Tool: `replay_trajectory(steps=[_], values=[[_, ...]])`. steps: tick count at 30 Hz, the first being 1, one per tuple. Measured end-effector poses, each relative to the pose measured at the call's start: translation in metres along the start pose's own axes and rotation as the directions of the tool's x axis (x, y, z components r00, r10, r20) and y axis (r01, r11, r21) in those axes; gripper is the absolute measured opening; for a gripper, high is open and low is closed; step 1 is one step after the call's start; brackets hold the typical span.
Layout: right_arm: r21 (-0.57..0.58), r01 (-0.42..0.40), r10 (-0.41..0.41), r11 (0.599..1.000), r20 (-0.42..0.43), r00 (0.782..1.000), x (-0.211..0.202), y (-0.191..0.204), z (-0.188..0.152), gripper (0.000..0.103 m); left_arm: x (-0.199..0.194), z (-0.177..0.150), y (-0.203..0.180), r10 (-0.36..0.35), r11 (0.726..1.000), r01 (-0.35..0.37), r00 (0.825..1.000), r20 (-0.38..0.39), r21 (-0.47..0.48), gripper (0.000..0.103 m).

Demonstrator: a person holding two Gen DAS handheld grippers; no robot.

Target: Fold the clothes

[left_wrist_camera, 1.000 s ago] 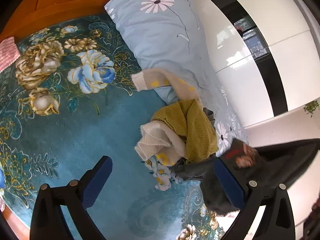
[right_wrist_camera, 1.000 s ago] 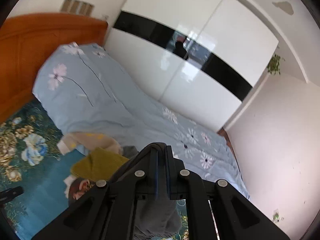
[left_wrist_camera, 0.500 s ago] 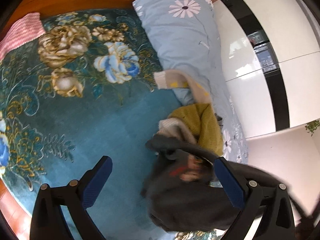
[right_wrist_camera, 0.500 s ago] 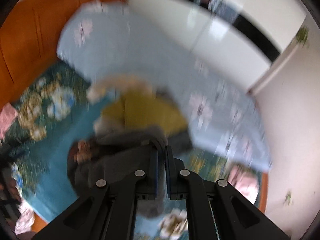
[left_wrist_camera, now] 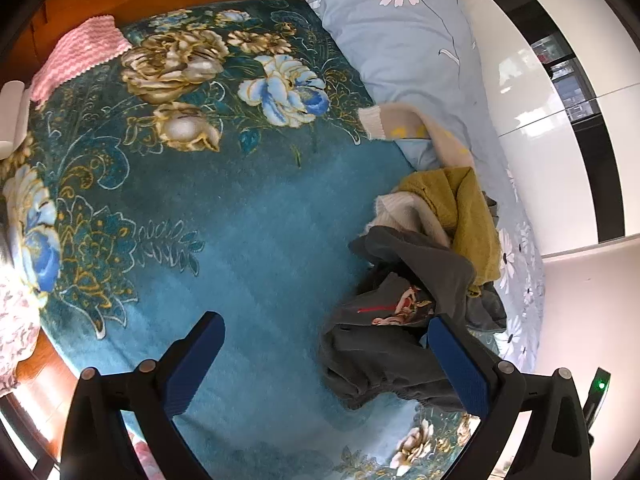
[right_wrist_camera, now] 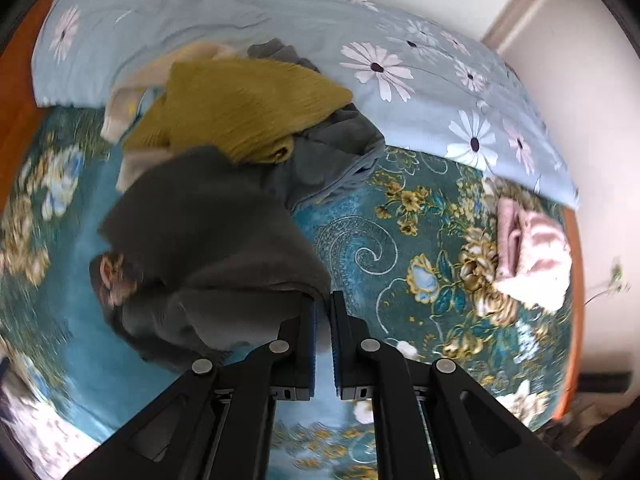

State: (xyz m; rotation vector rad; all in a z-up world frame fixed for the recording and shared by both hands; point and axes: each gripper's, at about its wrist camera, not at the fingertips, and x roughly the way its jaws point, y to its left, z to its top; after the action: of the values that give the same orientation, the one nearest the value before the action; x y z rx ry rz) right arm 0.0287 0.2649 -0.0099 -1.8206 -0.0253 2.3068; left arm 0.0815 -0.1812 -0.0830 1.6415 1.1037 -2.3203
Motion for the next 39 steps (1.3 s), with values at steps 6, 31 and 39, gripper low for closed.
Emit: replay_trajectory(steps=[6,31,39], values=[[-0.030,-0.124,0.125,0.992,0.051,0.991,-0.001,-0.015,-0.013,0.026,-0.002,-0.018,-0.014,0.077,0.996,-0.076,0.997,-0.020,0.052,0.103],[0.238,-0.553,0.599,0.798,-0.218,0.770,0.148,0.072,-0.123,0.053,-0.007,-0.058,-0.017,0.195,0.955,-0.181,0.980,-0.041,0.235,0.103],[0.392,-0.446,0.552,0.805,-0.218,0.805,0.175,0.074,-0.131,0.056,0.042,-0.024,0.001,0.219,0.939,-0.167,0.964,-0.148,0.301,0.103]])
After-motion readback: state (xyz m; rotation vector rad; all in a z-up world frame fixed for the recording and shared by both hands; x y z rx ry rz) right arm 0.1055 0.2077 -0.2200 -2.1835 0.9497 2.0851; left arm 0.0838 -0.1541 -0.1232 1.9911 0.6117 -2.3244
